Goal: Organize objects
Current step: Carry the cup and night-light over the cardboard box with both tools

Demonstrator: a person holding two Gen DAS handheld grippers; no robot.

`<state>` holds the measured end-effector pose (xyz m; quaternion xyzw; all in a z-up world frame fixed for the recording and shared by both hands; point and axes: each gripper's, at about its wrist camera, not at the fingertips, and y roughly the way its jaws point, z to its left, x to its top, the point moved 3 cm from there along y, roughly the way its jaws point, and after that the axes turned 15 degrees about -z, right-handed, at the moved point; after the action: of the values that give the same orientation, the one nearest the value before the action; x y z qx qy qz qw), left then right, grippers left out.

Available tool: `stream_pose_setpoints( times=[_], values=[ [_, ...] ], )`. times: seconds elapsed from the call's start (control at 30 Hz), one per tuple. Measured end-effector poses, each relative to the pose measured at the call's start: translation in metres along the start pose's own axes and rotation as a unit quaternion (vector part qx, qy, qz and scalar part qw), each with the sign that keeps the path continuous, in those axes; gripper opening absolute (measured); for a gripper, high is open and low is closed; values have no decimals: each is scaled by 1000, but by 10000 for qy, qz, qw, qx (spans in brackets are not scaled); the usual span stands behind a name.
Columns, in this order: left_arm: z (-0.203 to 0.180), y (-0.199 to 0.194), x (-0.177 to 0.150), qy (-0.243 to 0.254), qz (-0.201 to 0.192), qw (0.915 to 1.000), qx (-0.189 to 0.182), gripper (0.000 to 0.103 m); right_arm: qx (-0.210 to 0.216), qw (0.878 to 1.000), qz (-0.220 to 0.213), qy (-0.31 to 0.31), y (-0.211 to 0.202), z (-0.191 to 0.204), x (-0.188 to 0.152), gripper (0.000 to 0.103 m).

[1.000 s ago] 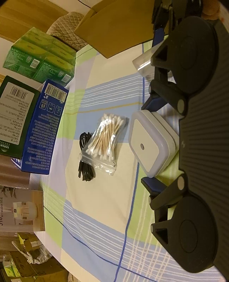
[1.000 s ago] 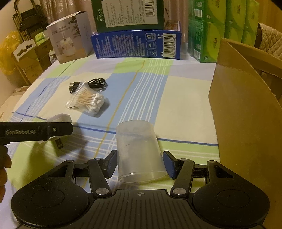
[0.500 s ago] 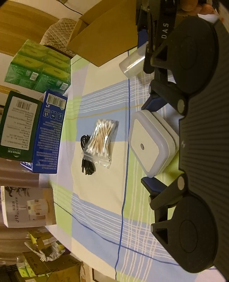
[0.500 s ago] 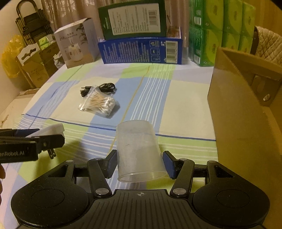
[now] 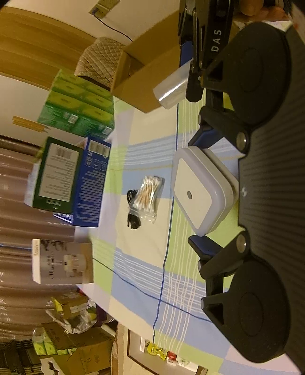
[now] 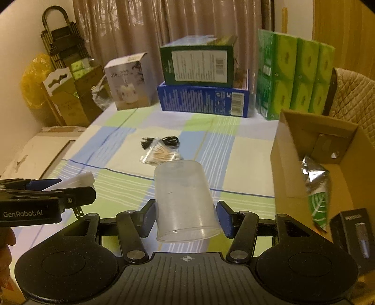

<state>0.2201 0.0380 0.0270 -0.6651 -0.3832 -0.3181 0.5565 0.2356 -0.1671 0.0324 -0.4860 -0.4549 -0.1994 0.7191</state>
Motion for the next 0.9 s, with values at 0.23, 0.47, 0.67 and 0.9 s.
stream_pose_setpoints(
  times=[0.23, 0.47, 0.67, 0.9],
  values=[
    [-21, -45, 5, 61, -125, 9999, -98, 76, -113, 9998, -110, 154, -49, -2, 1, 52],
    [-45, -77, -1, 122, -117, 9996, -240, 76, -308, 9992, -174, 210, -91, -16, -6, 52],
    [-72, -90, -1, 279, -145, 9985, -441, 76, -476, 9981, -251, 296, -117, -35, -11, 52],
    [-103, -94, 2, 465, -172, 9968, -623, 76, -642, 9962, -345, 484, -139, -60, -13, 52]
  ],
)
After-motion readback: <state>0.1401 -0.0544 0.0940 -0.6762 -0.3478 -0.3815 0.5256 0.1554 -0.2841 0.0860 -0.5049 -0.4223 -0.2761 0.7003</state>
